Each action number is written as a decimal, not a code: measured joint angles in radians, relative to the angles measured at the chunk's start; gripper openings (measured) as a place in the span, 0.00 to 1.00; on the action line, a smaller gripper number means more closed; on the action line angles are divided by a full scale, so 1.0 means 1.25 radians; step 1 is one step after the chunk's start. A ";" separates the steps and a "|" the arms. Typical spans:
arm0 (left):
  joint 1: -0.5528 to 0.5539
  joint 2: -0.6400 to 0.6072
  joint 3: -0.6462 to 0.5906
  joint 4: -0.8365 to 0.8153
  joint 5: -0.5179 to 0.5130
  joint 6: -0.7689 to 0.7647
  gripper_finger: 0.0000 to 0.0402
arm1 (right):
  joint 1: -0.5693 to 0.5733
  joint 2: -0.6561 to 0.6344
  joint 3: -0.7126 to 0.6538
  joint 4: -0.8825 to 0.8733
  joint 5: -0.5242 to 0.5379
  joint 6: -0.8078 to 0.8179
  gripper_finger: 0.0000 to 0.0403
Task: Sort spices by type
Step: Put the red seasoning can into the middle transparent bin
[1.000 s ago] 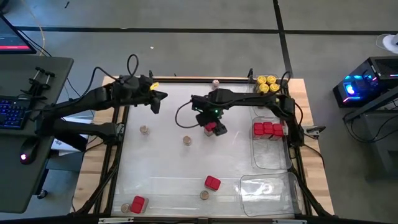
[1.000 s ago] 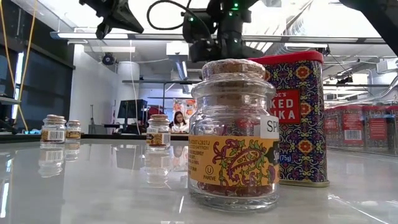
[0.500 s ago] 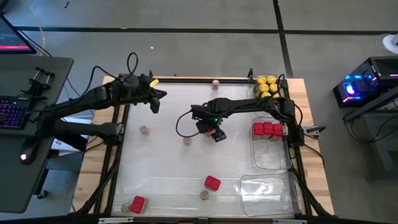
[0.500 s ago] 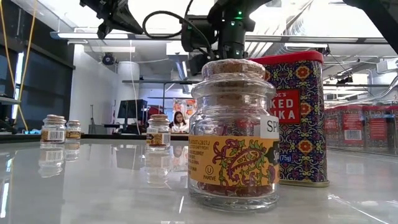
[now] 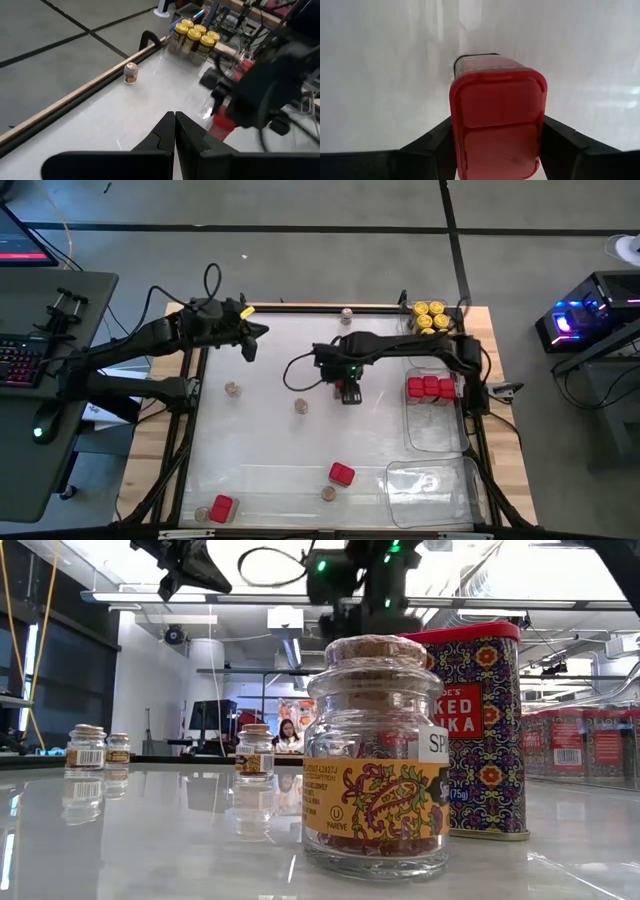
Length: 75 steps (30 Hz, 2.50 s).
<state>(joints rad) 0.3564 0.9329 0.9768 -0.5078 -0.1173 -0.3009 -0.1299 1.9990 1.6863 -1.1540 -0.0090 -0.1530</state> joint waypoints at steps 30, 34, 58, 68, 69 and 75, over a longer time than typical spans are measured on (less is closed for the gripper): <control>0.124 0.003 0.000 0.053 0.022 0.048 0.00 | 0.407 -0.715 -0.540 -0.310 -0.030 1.593 0.52; 0.124 0.006 0.000 0.055 0.023 0.057 0.00 | 0.387 -0.715 -0.594 -0.312 -0.054 1.596 0.52; 0.124 0.009 0.000 0.054 0.023 0.068 0.00 | 0.318 -0.714 -0.746 -0.220 -0.049 1.630 0.52; 0.124 0.009 0.000 0.054 0.023 0.069 0.00 | 0.318 -0.714 -0.746 -0.222 -0.039 1.631 0.78; 0.124 0.009 0.000 0.054 0.023 0.070 0.00 | 0.318 -0.714 -0.746 -0.222 -0.039 1.631 0.78; 0.124 0.009 0.000 0.054 0.022 0.077 0.00 | 0.318 -0.714 -0.721 -0.243 -0.042 1.628 0.79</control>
<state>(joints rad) 0.5114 0.9443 0.9771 -0.4408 -0.0895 -0.2052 0.2680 1.1061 0.7848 -1.4580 -0.0608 1.8814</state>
